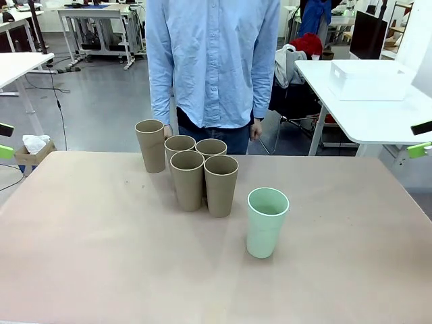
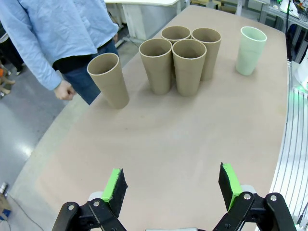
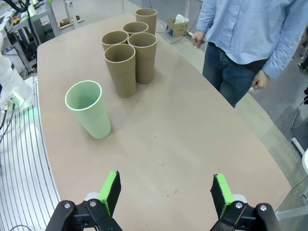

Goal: Stack the cups and store them in the basket.
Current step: Pick up two Reusable plastic cups , one in each hand.

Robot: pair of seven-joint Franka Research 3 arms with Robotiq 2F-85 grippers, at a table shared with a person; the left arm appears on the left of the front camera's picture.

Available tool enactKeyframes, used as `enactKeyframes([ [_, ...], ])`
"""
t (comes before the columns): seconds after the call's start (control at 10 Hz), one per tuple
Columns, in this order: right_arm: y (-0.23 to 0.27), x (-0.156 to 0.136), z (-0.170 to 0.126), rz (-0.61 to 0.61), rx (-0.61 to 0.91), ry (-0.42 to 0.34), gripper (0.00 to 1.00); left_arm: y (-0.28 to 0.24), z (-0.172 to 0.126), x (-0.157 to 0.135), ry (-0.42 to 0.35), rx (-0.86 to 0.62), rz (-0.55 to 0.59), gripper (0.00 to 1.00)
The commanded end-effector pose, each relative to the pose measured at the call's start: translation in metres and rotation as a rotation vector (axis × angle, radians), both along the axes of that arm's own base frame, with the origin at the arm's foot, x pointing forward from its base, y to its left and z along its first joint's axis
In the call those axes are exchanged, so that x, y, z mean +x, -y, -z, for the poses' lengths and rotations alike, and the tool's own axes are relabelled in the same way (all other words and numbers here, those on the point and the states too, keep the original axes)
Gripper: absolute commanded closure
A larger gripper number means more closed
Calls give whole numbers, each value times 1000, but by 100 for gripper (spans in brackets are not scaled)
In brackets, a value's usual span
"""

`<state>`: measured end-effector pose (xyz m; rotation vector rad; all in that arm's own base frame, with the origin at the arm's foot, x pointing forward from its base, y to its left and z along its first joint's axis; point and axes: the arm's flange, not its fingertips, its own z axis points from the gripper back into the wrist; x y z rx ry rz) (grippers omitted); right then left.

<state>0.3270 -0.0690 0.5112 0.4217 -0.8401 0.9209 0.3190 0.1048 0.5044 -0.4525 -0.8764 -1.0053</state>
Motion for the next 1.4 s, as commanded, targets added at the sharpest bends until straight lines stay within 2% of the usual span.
enactKeyframes([
  [0.0, 1, 1, 0, -13, 14, 14, 0, -1, -1, 0, 11, -2, 9, 0],
  [1.3, 1, 1, 0, -13, 14, 14, 0, -1, -1, 0, 11, -2, 9, 0],
])
